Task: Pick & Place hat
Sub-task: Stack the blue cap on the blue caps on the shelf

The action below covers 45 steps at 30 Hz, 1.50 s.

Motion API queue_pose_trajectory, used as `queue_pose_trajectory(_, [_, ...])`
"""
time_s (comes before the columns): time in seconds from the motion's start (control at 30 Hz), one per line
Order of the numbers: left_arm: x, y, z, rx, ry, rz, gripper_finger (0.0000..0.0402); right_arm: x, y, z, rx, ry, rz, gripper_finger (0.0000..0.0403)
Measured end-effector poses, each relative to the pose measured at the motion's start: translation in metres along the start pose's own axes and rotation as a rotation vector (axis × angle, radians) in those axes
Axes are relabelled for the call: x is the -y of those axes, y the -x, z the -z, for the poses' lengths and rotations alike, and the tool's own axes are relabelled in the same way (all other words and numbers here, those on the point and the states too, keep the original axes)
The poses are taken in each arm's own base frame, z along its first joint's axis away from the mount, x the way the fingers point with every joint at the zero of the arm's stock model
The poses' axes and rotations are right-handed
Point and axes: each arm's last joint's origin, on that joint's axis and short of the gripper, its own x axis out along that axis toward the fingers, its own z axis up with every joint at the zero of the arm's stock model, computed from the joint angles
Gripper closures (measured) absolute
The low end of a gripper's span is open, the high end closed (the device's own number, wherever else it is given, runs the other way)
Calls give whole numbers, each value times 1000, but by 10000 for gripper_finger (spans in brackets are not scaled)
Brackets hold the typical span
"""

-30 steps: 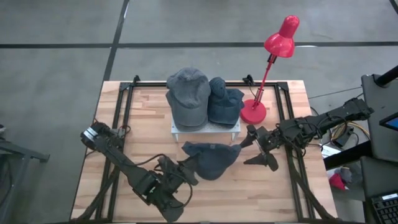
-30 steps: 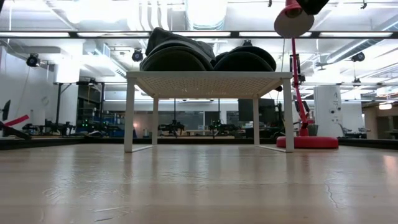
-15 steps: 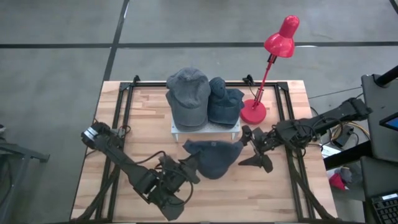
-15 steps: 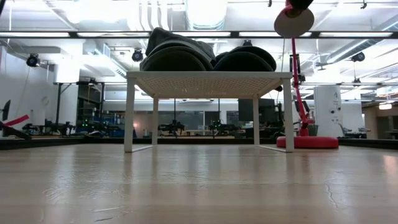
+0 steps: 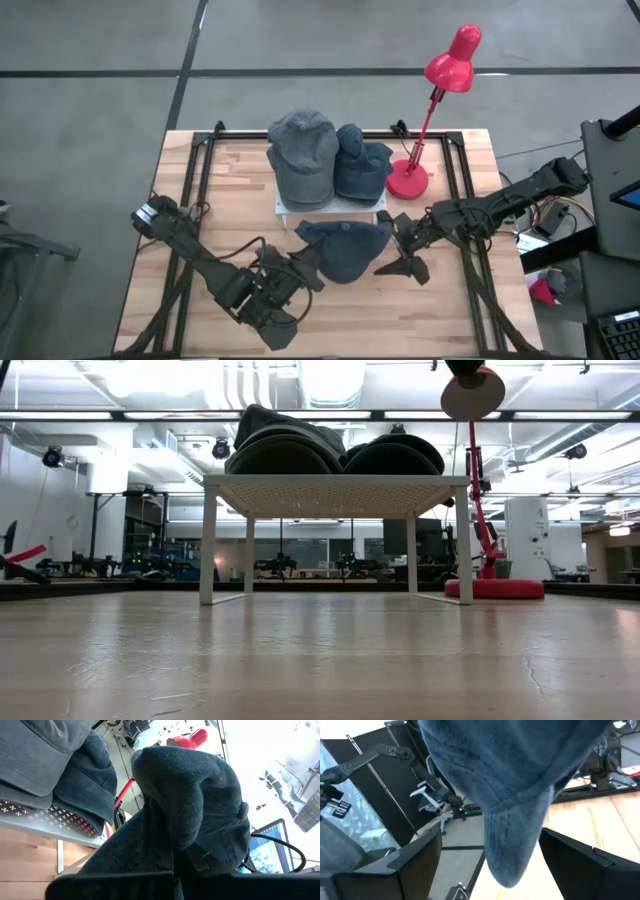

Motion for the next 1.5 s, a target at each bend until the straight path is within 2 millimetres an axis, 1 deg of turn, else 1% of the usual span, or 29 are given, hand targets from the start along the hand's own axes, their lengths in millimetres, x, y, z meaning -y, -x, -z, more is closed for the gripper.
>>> queue_pose_trajectory(0.17, [-1,-3,0,-3,-11,-4,401,1,-3,3,-16,-2,-8,78])
queue_pose_trajectory(0.37, [-1,-7,0,1,-17,-9,401,-1,-4,0,11,1,-40,79])
queue_pose_trajectory(0.43, [-2,-8,-1,3,-21,-11,401,-1,-3,0,12,-10,-41,86])
queue_pose_trajectory(0.5, [-2,-9,-1,6,-26,-13,401,-1,-3,0,5,-13,-58,105])
queue_pose_trajectory(0.57, [-2,-10,-1,4,-29,-14,401,-2,-3,0,2,-13,-65,133])
queue_pose_trajectory(0.8, [-3,-15,-1,-5,-33,-21,401,-2,-3,0,-7,-13,-87,253])
queue_pose_trajectory(1.0, [-3,-16,-1,-7,-34,-22,401,-3,-3,0,-16,-12,-110,347])
queue_pose_trajectory(1.07, [-3,-16,-1,-6,-37,-22,396,-3,-3,0,-16,-9,-109,378])
queue_pose_trajectory(1.13, [-4,-16,-1,-6,-42,-23,384,-3,-2,-1,-11,-7,-112,387])
queue_pose_trajectory(1.3, [-3,-16,-1,6,-41,-22,349,-6,2,-4,-4,-6,-122,389])
queue_pose_trajectory(1.5, [-3,-15,-1,11,-36,-20,312,-10,12,-11,27,-3,-135,390])
